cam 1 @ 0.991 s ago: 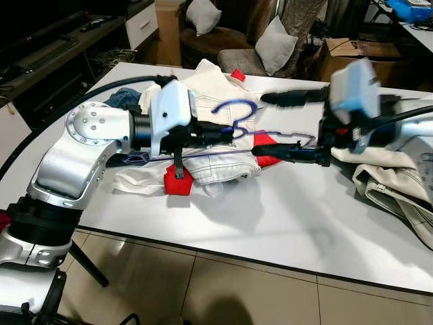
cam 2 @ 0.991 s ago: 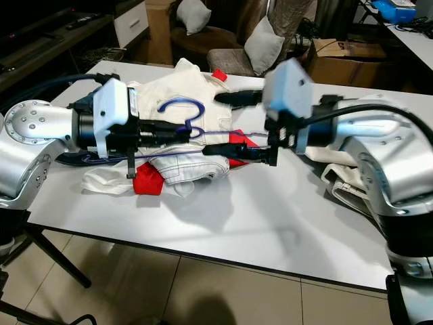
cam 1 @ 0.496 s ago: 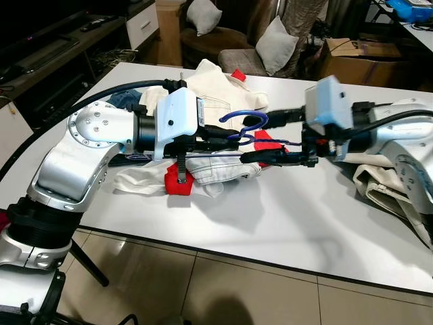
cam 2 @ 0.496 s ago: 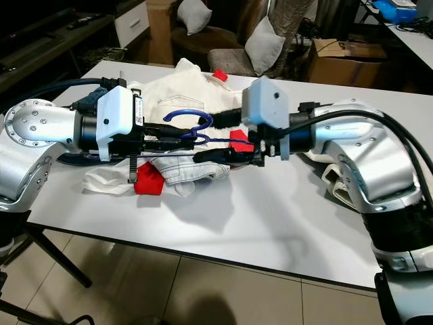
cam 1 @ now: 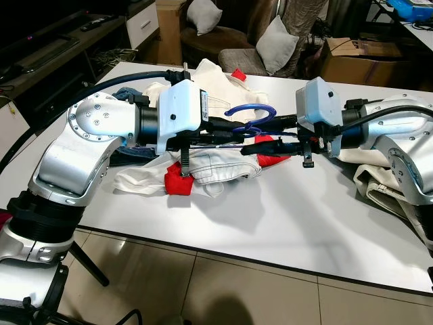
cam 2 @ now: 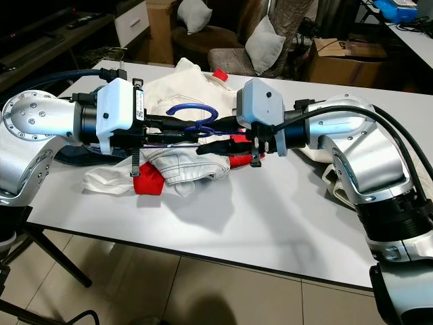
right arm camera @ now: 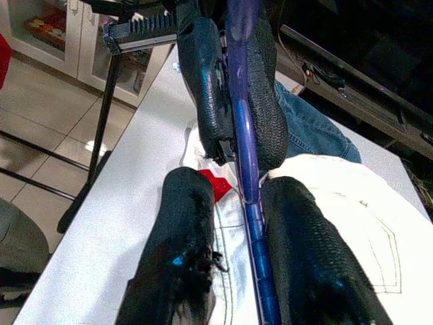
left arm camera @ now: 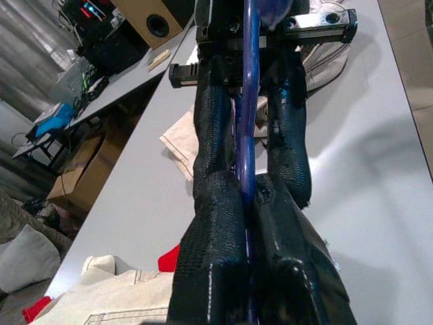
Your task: Hang hanger
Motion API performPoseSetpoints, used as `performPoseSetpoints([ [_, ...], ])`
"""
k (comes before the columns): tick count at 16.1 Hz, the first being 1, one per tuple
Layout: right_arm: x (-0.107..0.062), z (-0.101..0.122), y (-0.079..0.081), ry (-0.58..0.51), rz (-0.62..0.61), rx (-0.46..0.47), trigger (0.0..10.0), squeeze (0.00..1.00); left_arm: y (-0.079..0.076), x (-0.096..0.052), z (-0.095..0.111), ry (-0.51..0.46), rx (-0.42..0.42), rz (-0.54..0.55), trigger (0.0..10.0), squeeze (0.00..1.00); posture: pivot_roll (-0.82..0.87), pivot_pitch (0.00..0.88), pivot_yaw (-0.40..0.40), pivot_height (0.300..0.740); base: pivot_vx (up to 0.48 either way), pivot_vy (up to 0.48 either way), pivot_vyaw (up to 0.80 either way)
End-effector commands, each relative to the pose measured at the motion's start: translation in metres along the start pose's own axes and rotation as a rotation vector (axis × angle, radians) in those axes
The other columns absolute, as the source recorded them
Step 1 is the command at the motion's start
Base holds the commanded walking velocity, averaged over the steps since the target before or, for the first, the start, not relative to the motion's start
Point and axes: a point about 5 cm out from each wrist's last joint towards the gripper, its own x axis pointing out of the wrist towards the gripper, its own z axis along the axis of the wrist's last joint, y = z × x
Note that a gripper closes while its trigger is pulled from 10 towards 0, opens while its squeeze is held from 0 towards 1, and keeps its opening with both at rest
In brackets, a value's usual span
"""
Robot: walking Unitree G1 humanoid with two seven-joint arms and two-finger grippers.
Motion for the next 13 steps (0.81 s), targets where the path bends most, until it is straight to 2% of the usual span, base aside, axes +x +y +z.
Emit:
performPoseSetpoints([
  [1, 0.002, 0.006, -0.002, -0.009, 0.01, -0.022, 0.0, 0.0, 0.001, 0.001, 0.009, -0.021, 0.034, -0.012, 10.0, 0.0, -0.08, 0.0, 0.04, 0.74, 0.0, 0.0, 0.0],
  [8, 0.003, 0.005, 0.001, -0.03, 0.046, -0.009, 0.0, 0.0, 0.004, 0.0, 0.006, -0.031, 0.022, -0.006, 10.0, 0.0, -0.08, 0.0, 0.043, 0.74, 0.0, 0.0, 0.0],
  [9, 0.003, 0.005, 0.002, -0.032, 0.048, -0.007, 0.0, 0.0, 0.005, -0.003, 0.006, -0.048, 0.003, -0.004, 10.0, 0.72, -0.08, 0.0, 0.042, 0.74, 0.0, 0.0, 0.0],
  [10, 0.003, 0.005, 0.002, -0.033, 0.05, -0.006, 0.0, 0.0, 0.007, -0.006, 0.007, -0.073, -0.028, -0.016, 10.0, 1.0, -0.08, 0.0, 0.043, 0.74, 0.0, 0.0, 0.0],
  [13, 0.002, 0.004, 0.003, -0.033, 0.05, 0.002, 0.0, 0.0, 0.008, -0.012, 0.011, -0.11, -0.047, -0.03, 10.0, 1.0, -0.08, 0.0, 0.045, 0.74, 0.0, 0.0, 0.0],
])
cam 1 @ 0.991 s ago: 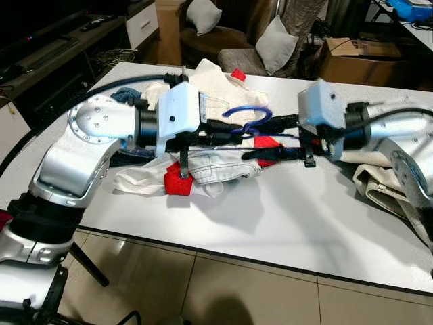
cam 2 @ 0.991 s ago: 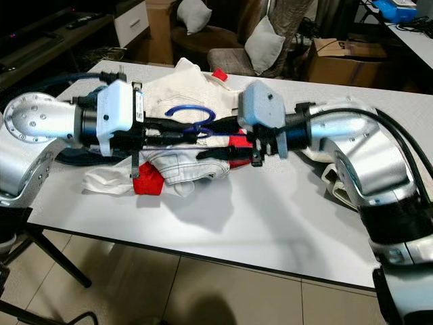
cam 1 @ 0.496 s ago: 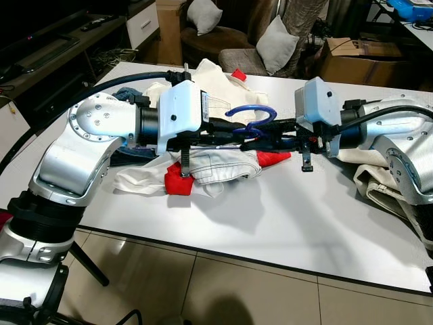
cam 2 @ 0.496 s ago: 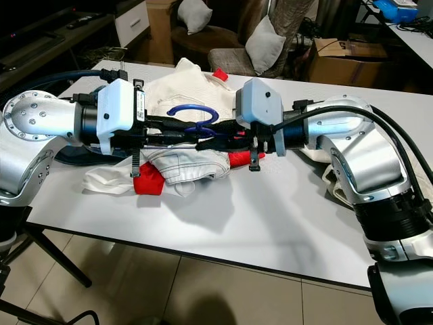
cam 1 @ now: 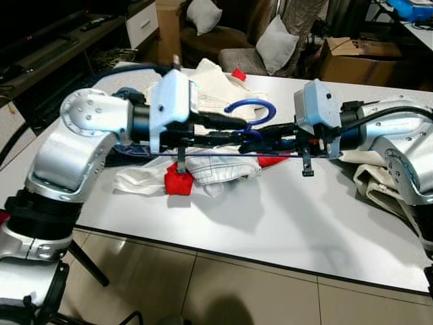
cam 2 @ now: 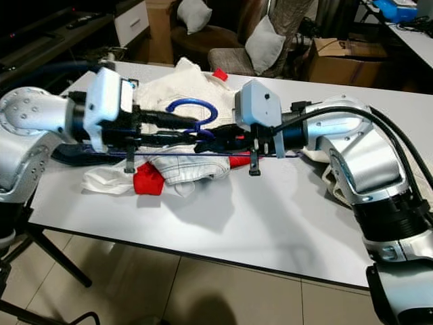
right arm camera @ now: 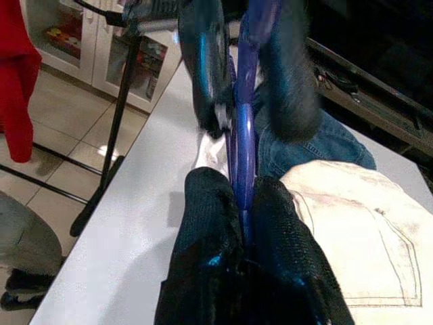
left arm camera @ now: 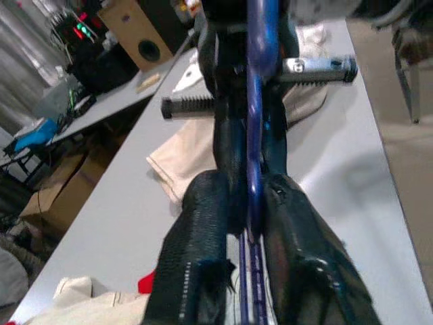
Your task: Hang hanger
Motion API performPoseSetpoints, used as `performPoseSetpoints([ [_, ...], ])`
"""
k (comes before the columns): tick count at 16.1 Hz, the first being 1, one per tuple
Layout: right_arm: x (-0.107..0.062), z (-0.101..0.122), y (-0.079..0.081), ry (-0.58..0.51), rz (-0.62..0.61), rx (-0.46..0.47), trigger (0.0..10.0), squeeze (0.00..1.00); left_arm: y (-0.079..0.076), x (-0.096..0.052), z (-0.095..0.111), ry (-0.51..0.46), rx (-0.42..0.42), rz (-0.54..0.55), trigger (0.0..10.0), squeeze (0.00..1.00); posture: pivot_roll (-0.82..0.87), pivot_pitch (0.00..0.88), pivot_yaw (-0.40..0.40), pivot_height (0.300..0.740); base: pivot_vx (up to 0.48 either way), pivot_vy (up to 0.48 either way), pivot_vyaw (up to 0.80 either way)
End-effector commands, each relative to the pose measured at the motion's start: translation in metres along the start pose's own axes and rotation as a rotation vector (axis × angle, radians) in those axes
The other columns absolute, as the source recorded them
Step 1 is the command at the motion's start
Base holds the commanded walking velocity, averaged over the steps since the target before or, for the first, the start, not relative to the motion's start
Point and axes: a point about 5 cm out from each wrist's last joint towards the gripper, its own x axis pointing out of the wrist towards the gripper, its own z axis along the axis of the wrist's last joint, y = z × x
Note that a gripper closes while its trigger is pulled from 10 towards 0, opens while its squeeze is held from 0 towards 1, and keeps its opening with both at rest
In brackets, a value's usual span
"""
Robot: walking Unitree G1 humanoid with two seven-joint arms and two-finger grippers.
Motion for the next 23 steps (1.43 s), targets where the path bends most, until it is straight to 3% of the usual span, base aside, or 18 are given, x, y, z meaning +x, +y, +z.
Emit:
performPoseSetpoints([
  [1, -0.001, 0.002, 0.001, -0.011, 0.005, -0.003, 0.0, 0.0, 0.004, -0.006, 0.011, -0.028, 0.018, -0.003, 10.0, 1.0, -0.09, 0.0, 0.047, 0.74, 0.0, 0.0, 0.0],
  [5, -0.016, -0.014, 0.009, -0.009, -0.118, 0.085, 0.0, 0.0, -0.004, -0.03, 0.015, -0.129, -0.109, 0.059, 10.0, 1.0, -0.08, 0.0, 0.037, 0.74, 0.0, 0.0, 0.0],
  [7, -0.025, -0.039, 0.015, 0.02, -0.359, 0.203, 0.0, 0.0, -0.012, -0.045, -0.001, -0.178, -0.212, 0.243, 10.0, 1.0, -0.08, 0.0, 0.025, 0.74, 0.0, 0.0, 0.0],
  [9, -0.024, -0.049, 0.021, -0.033, -0.602, 0.328, 0.0, 0.0, -0.024, -0.049, -0.031, -0.13, -0.306, 0.459, 10.0, 0.69, -0.07, 0.0, 0.004, 0.74, 0.0, 0.0, 0.0],
  [10, -0.021, -0.048, 0.029, -0.059, -0.687, 0.363, 0.0, 0.0, -0.031, -0.048, -0.045, -0.09, -0.334, 0.594, 10.0, 0.11, -0.08, 0.0, 0.007, 0.74, 0.0, 0.0, 0.0],
  [11, -0.016, -0.041, 0.04, -0.13, -0.797, 0.41, 0.0, 0.0, -0.042, -0.045, -0.065, -0.028, -0.469, 0.804, 10.0, 0.06, -0.08, 0.0, 0.011, 0.74, 0.0, 0.0, 0.0],
  [12, -0.014, -0.038, 0.044, -0.147, -0.859, 0.416, 0.0, 0.0, -0.048, -0.042, -0.073, 0.012, -0.483, 0.841, 10.0, 0.02, -0.07, 0.0, 0.021, 0.74, 0.0, 0.0, 0.0],
  [13, -0.013, -0.04, 0.05, -0.147, -0.945, 0.431, 0.9, 0.0, -0.055, -0.041, -0.083, 0.058, -0.478, 0.888, 10.0, 0.0, -0.07, 0.0, 0.034, 0.74, 0.0, 0.0, 0.0],
  [14, -0.011, -0.045, 0.057, -0.152, -1.012, 0.469, 10.0, 0.0, -0.061, -0.04, -0.091, 0.089, -0.516, 0.935, 10.0, 0.0, -0.07, 0.0, 0.038, 0.74, 0.0, 0.0, 0.0],
  [15, -0.005, -0.054, 0.067, -0.116, -1.08, 0.537, 10.0, 0.0, -0.067, -0.038, -0.095, 0.125, -0.536, 0.945, 10.0, 0.01, -0.07, 0.0, 0.035, 0.74, 0.0, 0.0, 0.0],
  [19, -0.005, -0.055, 0.074, -0.069, -1.215, 0.635, 10.0, 0.0, -0.077, -0.026, -0.097, 0.155, -0.519, 0.971, 10.0, 0.01, -0.09, 0.0, 0.022, 0.74, 0.0, -0.417, 0.0],
  [20, -0.01, -0.05, 0.072, -0.106, -1.253, 0.618, 10.0, 0.0, -0.078, -0.023, -0.097, 0.149, -0.537, 1.003, 10.0, 0.01, -0.09, 0.0, 0.015, 0.74, 0.0, -0.48, 0.0],
  [21, -0.013, -0.04, 0.069, -0.174, -1.253, 0.516, 10.0, 0.0, -0.08, -0.021, -0.096, 0.139, -0.549, 1.019, 10.0, 0.01, -0.09, 0.0, 0.008, 0.74, 0.0, -0.48, -0.8],
  [23, -0.01, -0.033, 0.07, -0.204, -1.24, 0.546, 10.0, 0.0, -0.081, -0.02, -0.093, 0.113, -0.585, 1.05, 10.0, 0.01, -0.09, 0.0, -0.005, 0.74, 0.0, -0.48, -0.8],
])
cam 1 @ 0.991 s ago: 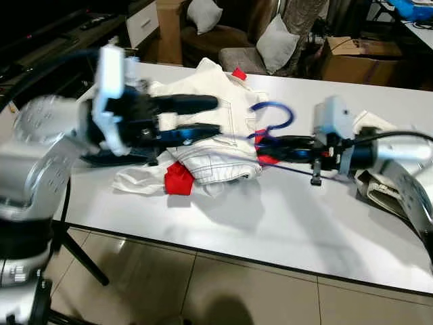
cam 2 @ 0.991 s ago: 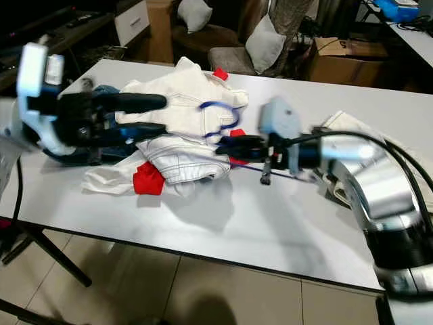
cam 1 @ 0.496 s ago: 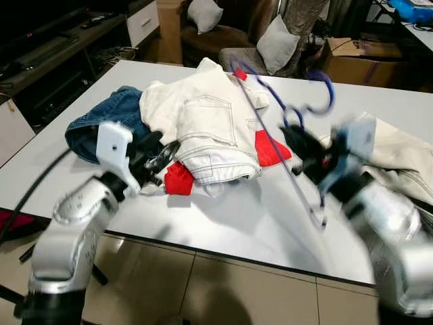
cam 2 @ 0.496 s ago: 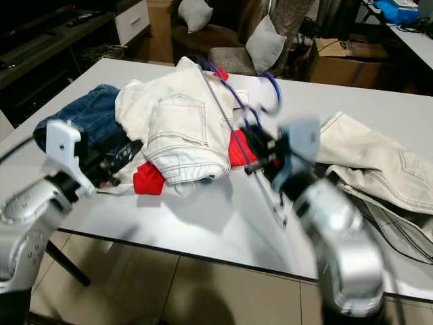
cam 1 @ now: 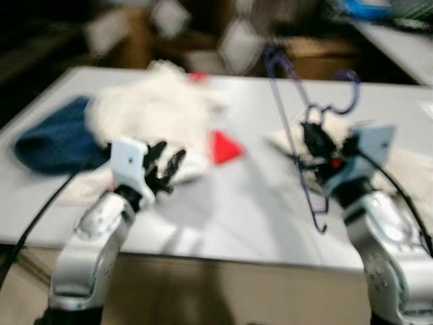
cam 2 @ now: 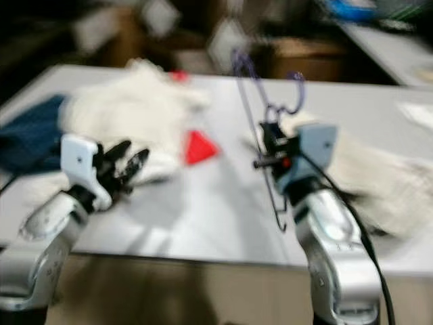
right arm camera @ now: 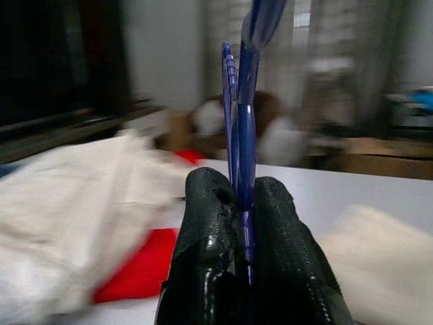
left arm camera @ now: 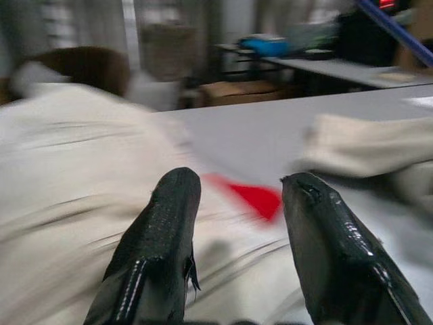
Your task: Hang hanger
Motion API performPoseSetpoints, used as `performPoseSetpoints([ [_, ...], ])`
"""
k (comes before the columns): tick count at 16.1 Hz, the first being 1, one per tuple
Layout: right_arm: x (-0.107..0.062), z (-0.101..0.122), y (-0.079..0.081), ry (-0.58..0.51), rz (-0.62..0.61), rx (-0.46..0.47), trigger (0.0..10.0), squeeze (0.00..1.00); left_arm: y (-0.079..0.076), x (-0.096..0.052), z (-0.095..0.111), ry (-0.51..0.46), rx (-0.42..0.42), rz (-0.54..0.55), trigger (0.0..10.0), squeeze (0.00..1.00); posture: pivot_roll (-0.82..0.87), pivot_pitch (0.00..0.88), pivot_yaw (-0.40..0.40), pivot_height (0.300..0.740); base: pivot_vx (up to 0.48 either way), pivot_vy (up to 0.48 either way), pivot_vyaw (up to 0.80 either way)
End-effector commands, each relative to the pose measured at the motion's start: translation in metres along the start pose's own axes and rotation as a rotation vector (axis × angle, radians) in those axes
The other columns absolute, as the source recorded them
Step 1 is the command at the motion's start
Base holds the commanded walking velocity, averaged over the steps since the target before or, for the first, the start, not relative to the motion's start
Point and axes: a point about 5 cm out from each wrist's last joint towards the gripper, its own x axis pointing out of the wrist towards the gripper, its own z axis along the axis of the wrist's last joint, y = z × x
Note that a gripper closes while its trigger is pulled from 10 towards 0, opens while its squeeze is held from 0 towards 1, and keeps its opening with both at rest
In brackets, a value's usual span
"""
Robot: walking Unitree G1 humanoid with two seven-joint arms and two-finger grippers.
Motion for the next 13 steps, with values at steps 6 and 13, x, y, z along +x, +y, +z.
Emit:
performPoseSetpoints([
  [6, 0.004, 0.011, 0.014, -0.012, 0.052, 0.042, 10.0, 0.0, -0.001, 0.002, 0.012, -0.031, -0.008, 0.032, 10.0, 0.01, -0.08, 0.0, -0.02, 0.74, 0.0, -0.48, -0.74],
  [13, 0.002, -0.002, -0.013, 0.081, -0.09, -0.028, 10.0, 0.0, -0.002, 0.01, 0.009, -0.02, -0.015, 0.048, 10.0, 0.02, -0.09, 0.0, 0.002, 0.74, 0.0, -0.48, 0.0],
])
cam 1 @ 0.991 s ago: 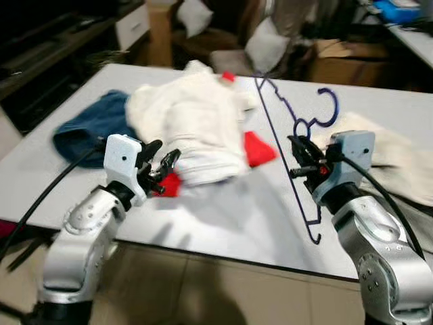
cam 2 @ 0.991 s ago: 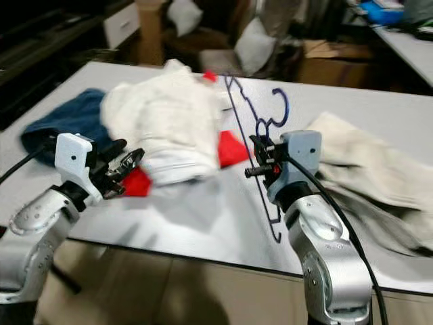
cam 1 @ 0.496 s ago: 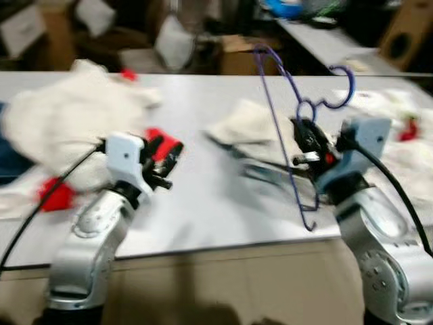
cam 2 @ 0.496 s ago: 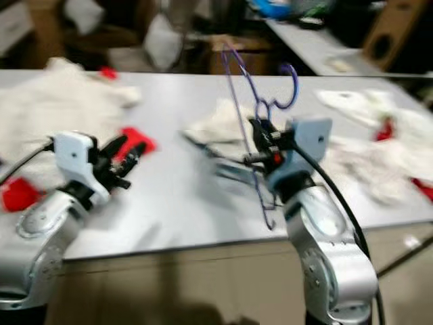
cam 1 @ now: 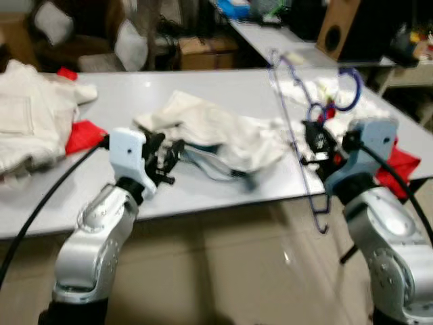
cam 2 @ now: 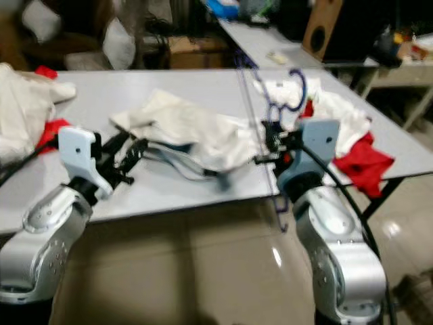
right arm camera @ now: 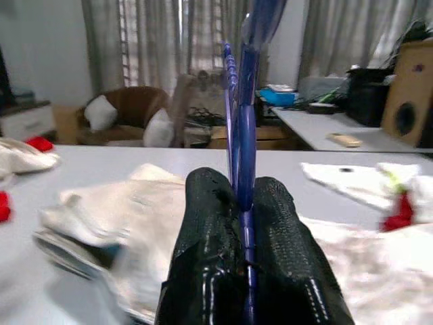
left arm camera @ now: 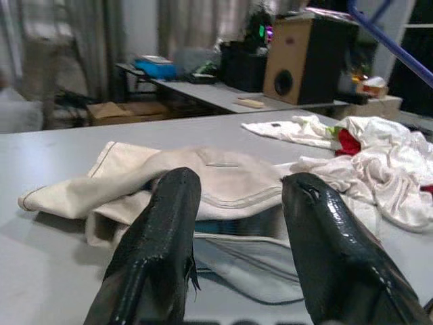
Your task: Hang hanger
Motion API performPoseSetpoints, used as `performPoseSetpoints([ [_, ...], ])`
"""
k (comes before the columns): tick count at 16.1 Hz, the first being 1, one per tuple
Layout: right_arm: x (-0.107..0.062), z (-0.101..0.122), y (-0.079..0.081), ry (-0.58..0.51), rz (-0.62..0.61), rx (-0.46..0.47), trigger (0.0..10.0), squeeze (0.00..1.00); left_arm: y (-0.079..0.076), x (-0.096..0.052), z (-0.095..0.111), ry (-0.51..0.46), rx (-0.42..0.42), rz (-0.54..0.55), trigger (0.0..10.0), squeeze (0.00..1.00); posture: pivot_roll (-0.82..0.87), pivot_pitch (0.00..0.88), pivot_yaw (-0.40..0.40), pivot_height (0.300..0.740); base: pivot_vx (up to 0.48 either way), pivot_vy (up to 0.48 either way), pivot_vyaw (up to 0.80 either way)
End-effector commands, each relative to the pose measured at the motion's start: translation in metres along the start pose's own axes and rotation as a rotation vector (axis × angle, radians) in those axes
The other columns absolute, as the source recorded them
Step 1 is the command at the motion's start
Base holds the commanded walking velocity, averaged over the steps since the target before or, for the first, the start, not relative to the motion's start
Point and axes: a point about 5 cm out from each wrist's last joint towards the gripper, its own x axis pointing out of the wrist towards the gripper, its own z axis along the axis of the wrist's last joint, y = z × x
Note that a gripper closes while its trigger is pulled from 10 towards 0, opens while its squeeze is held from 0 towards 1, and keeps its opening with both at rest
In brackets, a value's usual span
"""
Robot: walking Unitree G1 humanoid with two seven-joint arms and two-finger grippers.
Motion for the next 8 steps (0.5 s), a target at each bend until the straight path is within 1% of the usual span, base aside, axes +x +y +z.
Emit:
performPoseSetpoints([
  [1, -0.002, -0.008, -0.014, 0.036, -0.059, -0.02, 10.0, 0.0, -0.004, 0.003, -0.002, 0.01, 0.017, -0.012, 10.0, 0.02, -0.09, 0.0, 0.003, 0.74, 0.0, -0.461, 0.0],
  [3, -0.004, -0.015, -0.019, 0.061, -0.075, -0.026, 10.0, 0.0, -0.001, 0.004, -0.005, 0.026, 0.049, -0.018, 10.0, 0.02, -0.09, 0.0, 0.003, 0.74, 0.0, -0.456, 0.0],
  [5, -0.006, -0.025, -0.025, 0.09, -0.114, -0.011, 10.0, 0.0, 0.003, 0.003, -0.009, 0.042, 0.074, -0.015, 10.0, 0.02, -0.09, 0.0, 0.005, 0.74, 0.0, -0.444, 0.0],
  [7, -0.009, -0.043, -0.028, 0.163, -0.106, -0.016, 10.0, 0.0, 0.004, 0.004, -0.015, 0.056, 0.087, -0.013, 10.0, 0.02, -0.08, 0.0, -0.001, 0.74, 0.0, -0.424, 0.0],
  [8, -0.009, -0.054, -0.03, 0.206, -0.098, -0.031, 10.0, 0.0, 0.005, 0.005, -0.019, 0.06, 0.088, -0.012, 10.0, 0.02, -0.07, 0.0, -0.005, 0.74, 0.0, 0.0, 0.0],
])
